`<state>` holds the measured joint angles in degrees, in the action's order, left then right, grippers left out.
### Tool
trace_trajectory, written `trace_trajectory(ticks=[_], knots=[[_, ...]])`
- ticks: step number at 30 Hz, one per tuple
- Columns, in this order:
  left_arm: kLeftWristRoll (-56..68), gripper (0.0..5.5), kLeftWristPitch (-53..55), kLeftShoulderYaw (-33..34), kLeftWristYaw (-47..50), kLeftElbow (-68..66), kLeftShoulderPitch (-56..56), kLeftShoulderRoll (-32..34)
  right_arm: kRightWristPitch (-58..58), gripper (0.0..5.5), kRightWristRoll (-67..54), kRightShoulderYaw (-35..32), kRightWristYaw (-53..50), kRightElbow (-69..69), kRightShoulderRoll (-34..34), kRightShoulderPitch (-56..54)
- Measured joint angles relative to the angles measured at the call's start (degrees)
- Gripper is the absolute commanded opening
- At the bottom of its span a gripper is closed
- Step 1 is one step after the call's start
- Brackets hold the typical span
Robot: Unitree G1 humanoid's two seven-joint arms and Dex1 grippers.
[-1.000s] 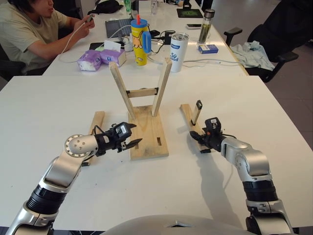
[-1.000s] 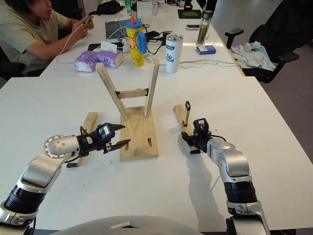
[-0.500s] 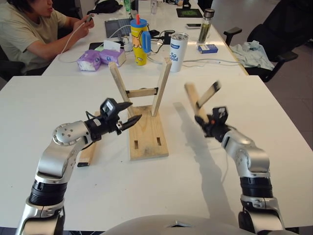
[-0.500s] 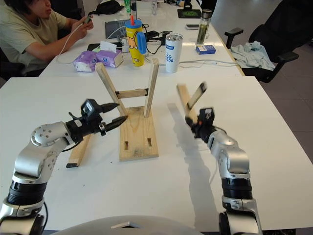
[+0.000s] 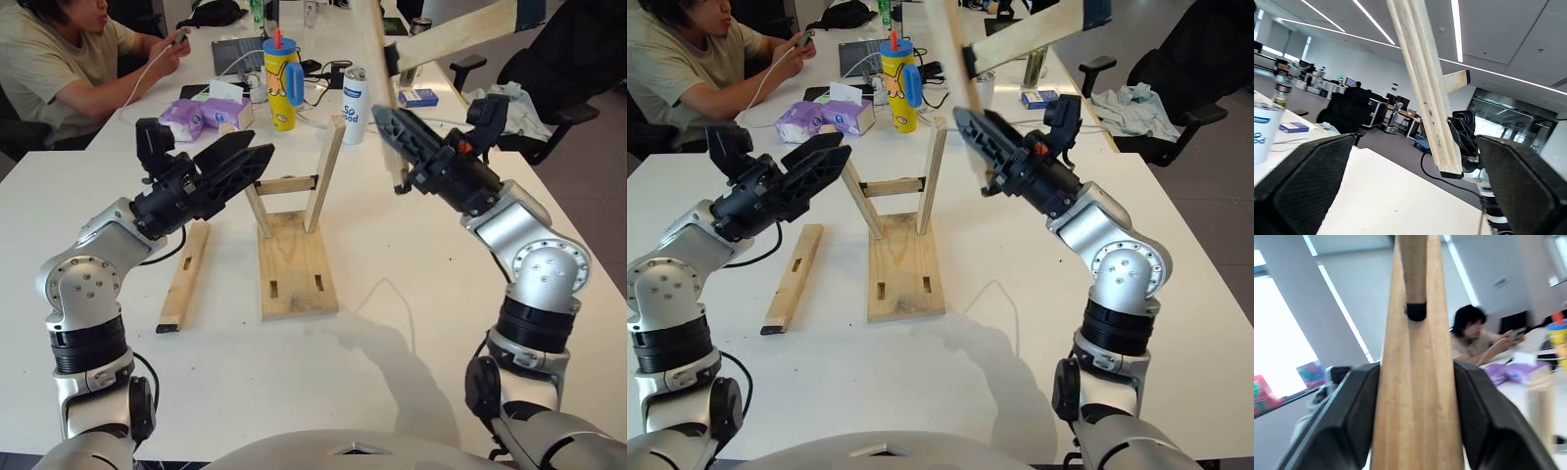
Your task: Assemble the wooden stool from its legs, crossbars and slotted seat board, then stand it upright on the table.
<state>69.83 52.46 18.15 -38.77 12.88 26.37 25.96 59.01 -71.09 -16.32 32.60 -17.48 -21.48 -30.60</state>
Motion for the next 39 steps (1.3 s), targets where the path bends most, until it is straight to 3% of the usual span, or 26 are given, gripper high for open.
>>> trace_trajectory(ticks=[6,17,33,38,39], knots=[[4.2,4.57,5.0,-2.6,0.0,-1.6,2.9,0.5,6.0,2.06,-5.9,3.5,6.0,1.3,-4.4,0.0],[10.8,4.57,7.8,-2.6,0.6,-1.5,5.5,2.0,6.0,2.06,-3.0,7.8,12.5,1.8,-9.2,0.9],[13.2,2.11,8.2,-2.2,0.2,-2.2,5.5,4.9,6.1,2.06,-1.7,8.9,18.6,2.1,-13.2,2.3],[13.1,2.01,8.8,-2.7,-0.1,-2.1,5.5,5.6,5.8,2.06,-0.2,10.1,20.6,2.3,-14.2,2.2],[12.8,2.01,8.9,-2.9,-0.5,-2.1,5.5,6.1,5.6,2.42,0.4,10.3,21.2,2.4,-14.3,2.2]])
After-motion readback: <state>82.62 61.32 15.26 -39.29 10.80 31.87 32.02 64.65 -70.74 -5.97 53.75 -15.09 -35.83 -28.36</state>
